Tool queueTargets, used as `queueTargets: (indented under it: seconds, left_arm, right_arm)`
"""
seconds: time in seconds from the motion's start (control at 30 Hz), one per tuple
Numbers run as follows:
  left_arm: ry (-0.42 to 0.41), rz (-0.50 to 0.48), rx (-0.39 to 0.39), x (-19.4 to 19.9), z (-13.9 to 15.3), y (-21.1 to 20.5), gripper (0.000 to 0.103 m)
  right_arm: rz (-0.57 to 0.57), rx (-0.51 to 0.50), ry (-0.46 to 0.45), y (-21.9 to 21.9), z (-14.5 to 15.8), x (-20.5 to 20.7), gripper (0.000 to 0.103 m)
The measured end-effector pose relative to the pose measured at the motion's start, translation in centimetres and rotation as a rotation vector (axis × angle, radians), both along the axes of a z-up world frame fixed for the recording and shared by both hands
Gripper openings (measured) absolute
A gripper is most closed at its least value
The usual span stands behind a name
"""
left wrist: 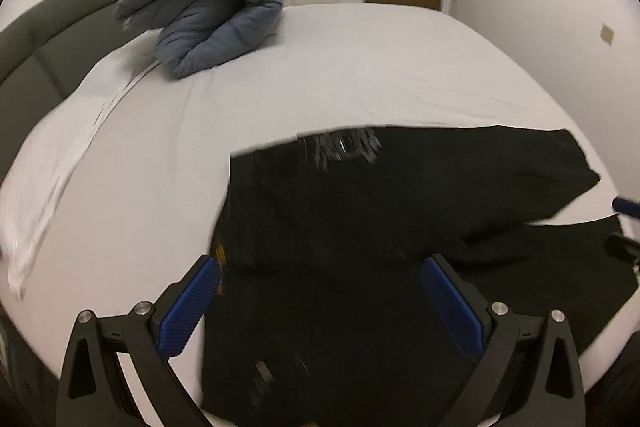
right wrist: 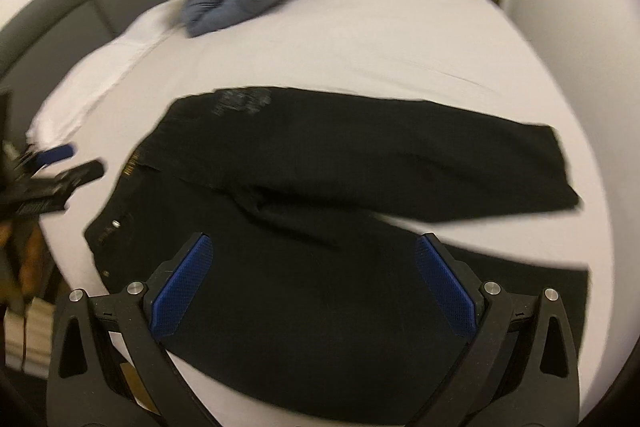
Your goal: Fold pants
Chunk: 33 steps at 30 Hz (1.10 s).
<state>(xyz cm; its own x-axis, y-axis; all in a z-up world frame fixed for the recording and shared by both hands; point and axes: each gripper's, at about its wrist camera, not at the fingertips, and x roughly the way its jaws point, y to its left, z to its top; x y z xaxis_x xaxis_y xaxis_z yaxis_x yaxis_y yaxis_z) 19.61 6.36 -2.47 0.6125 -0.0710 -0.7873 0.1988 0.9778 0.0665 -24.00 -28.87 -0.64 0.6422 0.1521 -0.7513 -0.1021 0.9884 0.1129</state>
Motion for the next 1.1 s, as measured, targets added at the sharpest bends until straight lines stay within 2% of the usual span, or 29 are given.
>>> queueTargets:
  seconds: [0.1, 0.17, 0.27, 0.4, 0.53, 0.67, 0.8, 0.97, 1.0, 1.07, 1.1]
  left_arm:
    - [0.013, -0.077, 0.089, 6.9, -0.6, 0.1, 0.103]
    - [0.040, -0.133, 0.111, 10.5, -1.4, -0.1, 0.103]
    - [0.092, -0.220, 0.186, 15.9, -3.5, -1.1, 0.103]
    - [0.187, -0.308, 0.236, 21.5, -7.2, -2.1, 0.091]
    - [0.250, -0.345, 0.280, 24.9, -10.0, -2.2, 0.086]
    - [0.296, -0.347, 0.240, 27.3, -11.3, -1.3, 0.084]
    - [0.375, -0.381, 0.245, 28.4, -13.7, -0.7, 0.085]
    - [0.408, -0.401, 0.235, 28.3, -15.4, -0.6, 0.087]
    - [0.420, -0.395, 0.218, 28.5, -15.6, -0.4, 0.084]
    - [0.439, -0.408, 0.183, 28.3, -15.7, -0.5, 0.068]
    - [0.444, -0.415, 0.171, 28.2, -15.6, -0.6, 0.047]
  right_arm:
    - [0.083, 0.007, 0.003, -1.9, 0.1, 4.5, 0.103]
    - [0.139, 0.021, -0.006, -3.1, 0.2, 7.1, 0.102]
    - [0.208, 0.000, -0.019, -3.9, -0.1, 10.4, 0.093]
    - [0.315, -0.058, -0.010, -4.1, -1.5, 14.2, 0.078]
    - [0.375, -0.070, 0.013, -3.9, -3.4, 16.0, 0.073]
    - [0.413, -0.060, 0.017, -4.1, -4.3, 17.6, 0.073]
    - [0.434, -0.054, 0.016, -4.0, -4.7, 18.6, 0.073]
    - [0.456, -0.052, 0.003, -2.4, -4.5, 19.4, 0.073]
    - [0.462, -0.056, 0.000, -2.0, -4.5, 19.9, 0.073]
    - [0.480, -0.060, -0.005, -0.9, -4.1, 21.1, 0.071]
    - [0.489, -0.058, -0.008, -0.6, -3.9, 21.4, 0.067]
